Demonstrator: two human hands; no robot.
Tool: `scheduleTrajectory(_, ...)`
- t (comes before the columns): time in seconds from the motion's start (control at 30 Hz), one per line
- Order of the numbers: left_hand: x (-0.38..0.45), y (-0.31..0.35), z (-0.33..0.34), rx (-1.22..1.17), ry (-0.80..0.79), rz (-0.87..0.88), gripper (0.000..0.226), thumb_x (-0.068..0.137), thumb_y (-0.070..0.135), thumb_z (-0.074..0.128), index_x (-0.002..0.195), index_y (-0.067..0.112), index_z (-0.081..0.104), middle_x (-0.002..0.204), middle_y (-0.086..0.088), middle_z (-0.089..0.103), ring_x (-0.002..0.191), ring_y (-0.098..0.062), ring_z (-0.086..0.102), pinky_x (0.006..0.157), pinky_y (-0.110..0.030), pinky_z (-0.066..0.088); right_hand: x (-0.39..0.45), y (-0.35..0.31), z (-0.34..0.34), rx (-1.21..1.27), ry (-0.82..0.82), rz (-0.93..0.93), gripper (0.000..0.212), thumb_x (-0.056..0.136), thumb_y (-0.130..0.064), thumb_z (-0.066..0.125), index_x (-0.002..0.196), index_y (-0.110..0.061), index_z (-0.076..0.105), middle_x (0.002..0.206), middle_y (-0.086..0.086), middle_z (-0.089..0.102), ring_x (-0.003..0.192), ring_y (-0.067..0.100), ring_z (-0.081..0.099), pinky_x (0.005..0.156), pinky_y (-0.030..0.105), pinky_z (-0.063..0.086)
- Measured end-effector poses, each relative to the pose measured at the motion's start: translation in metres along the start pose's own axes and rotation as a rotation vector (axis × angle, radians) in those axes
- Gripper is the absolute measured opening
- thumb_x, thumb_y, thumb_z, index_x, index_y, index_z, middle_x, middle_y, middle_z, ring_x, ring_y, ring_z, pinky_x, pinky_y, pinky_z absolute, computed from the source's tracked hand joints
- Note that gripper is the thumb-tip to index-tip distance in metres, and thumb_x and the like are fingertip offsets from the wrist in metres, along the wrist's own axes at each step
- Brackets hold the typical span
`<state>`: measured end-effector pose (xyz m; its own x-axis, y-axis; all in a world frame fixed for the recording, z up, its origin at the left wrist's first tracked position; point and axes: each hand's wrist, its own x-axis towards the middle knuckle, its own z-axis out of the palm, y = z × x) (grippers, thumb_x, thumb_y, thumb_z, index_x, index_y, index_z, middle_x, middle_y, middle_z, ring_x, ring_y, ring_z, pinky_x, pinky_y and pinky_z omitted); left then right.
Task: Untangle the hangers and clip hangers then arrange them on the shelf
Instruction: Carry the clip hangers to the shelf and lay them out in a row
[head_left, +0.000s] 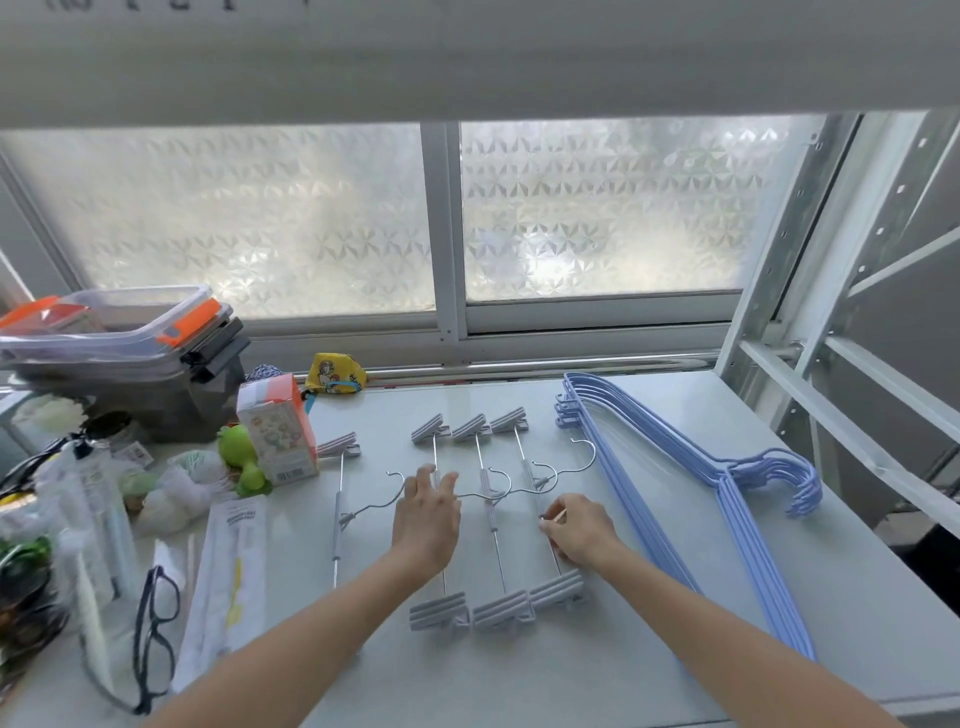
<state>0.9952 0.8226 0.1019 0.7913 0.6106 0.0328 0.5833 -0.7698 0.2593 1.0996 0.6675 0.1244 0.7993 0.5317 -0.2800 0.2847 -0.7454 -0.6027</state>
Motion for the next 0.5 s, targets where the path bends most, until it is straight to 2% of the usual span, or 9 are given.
scheduleTrajectory(0.07,-0.006,0.003,0.001,0.002,-0.079,-0.045,0.042,0.097,0.02,0.034,0.139,0.017,0.032,0.143,-0.011,0.027,0.127,-0.028,0.035,0.099,-0.038,0.041,0.001,-0.001,0.003,-0.005,0.01,-0.002,0.008,0.088,-0.022,0.058,0.084,-0.02,0.052,0.109,0.014,0.07,0.101,0.027,0.065,0.09,0.03,0.049)
scheduleTrajectory(0.17,-0.011,0.007,0.0,-0.038,-0.12,-0.106,0.045,0.092,0.003,0.036,0.136,0.014,0.034,0.131,-0.013,0.036,0.115,-0.03,0.05,0.088,-0.038,0.047,0.002,-0.003,0.005,0.0,0.023,-0.007,0.004,0.087,-0.022,0.06,0.086,-0.018,0.06,0.106,0.012,0.071,0.1,0.025,0.066,0.088,0.026,0.047)
scheduleTrajectory(0.27,-0.01,0.007,-0.002,-0.074,-0.102,-0.147,0.047,0.09,-0.004,0.032,0.134,0.011,0.037,0.128,-0.014,0.038,0.108,-0.032,0.056,0.087,-0.038,0.047,0.001,-0.005,0.008,-0.006,0.033,-0.007,0.016,0.086,-0.023,0.061,0.097,-0.013,0.067,0.107,0.009,0.071,0.103,0.022,0.064,0.086,0.023,0.045)
scheduleTrajectory(0.33,-0.01,0.005,-0.003,-0.083,-0.108,-0.15,0.049,0.09,-0.003,0.031,0.137,0.011,0.034,0.13,-0.014,0.037,0.112,-0.032,0.052,0.09,-0.037,0.045,0.0,-0.005,0.01,0.002,0.032,-0.008,0.013,0.086,-0.024,0.061,0.094,-0.016,0.067,0.107,0.009,0.071,0.103,0.023,0.064,0.086,0.024,0.046)
scheduleTrajectory(0.43,-0.014,0.007,-0.007,-0.031,-0.117,-0.094,0.054,0.092,0.002,0.032,0.144,0.015,0.023,0.144,-0.016,0.027,0.128,-0.029,0.034,0.103,-0.036,0.038,0.0,-0.003,0.01,-0.005,0.03,-0.025,0.019,0.086,-0.027,0.061,0.099,-0.015,0.067,0.11,0.011,0.069,0.105,0.025,0.062,0.088,0.026,0.046)
scheduleTrajectory(0.5,-0.019,0.007,-0.013,0.017,-0.031,0.012,0.057,0.091,0.003,0.033,0.146,0.017,0.021,0.152,-0.016,0.018,0.134,-0.03,0.026,0.109,-0.036,0.031,0.0,-0.001,0.009,-0.017,0.072,-0.029,0.025,0.087,-0.031,0.059,0.102,-0.013,0.066,0.11,0.011,0.068,0.105,0.026,0.061,0.085,0.027,0.045)
